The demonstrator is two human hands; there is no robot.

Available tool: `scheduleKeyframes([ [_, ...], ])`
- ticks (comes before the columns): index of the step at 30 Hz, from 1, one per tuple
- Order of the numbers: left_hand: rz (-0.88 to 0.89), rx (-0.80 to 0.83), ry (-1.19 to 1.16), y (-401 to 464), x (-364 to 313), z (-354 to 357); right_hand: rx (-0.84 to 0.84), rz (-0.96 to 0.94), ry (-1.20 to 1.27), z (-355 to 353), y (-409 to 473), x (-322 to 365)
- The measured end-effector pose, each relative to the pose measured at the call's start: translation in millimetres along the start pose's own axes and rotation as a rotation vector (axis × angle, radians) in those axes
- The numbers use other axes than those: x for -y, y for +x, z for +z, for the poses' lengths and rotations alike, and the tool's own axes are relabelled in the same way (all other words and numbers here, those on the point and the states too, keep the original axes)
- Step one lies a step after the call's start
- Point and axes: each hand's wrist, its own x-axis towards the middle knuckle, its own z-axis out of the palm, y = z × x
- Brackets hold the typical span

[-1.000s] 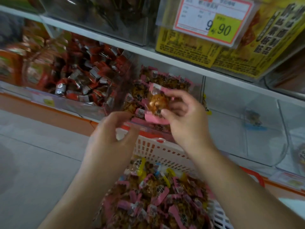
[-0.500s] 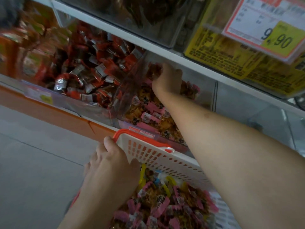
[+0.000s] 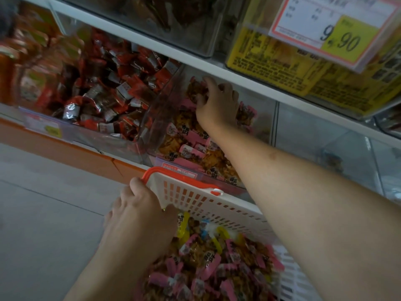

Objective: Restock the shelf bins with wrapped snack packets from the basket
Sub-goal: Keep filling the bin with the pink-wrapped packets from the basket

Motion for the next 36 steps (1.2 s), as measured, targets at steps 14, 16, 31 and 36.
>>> scheduleKeyframes([
  [14,0.162,-0.094,-0.050,-8,22,-20,0.234,-0.146,0.316,-83,-255,-16],
  [16,0.145,-0.055,-0.024,-23,34,-18,0.440,-0.059,0.235,-69,-297,-24],
  [31,0.013,0.047,-0.035,-46,51,-16,0.850,0.076,0.113,7,-358,-17],
  [36,0.244,-0.293,-0.094,-44,38,-22,0.769,0.212,0.390,-47,-317,-12],
])
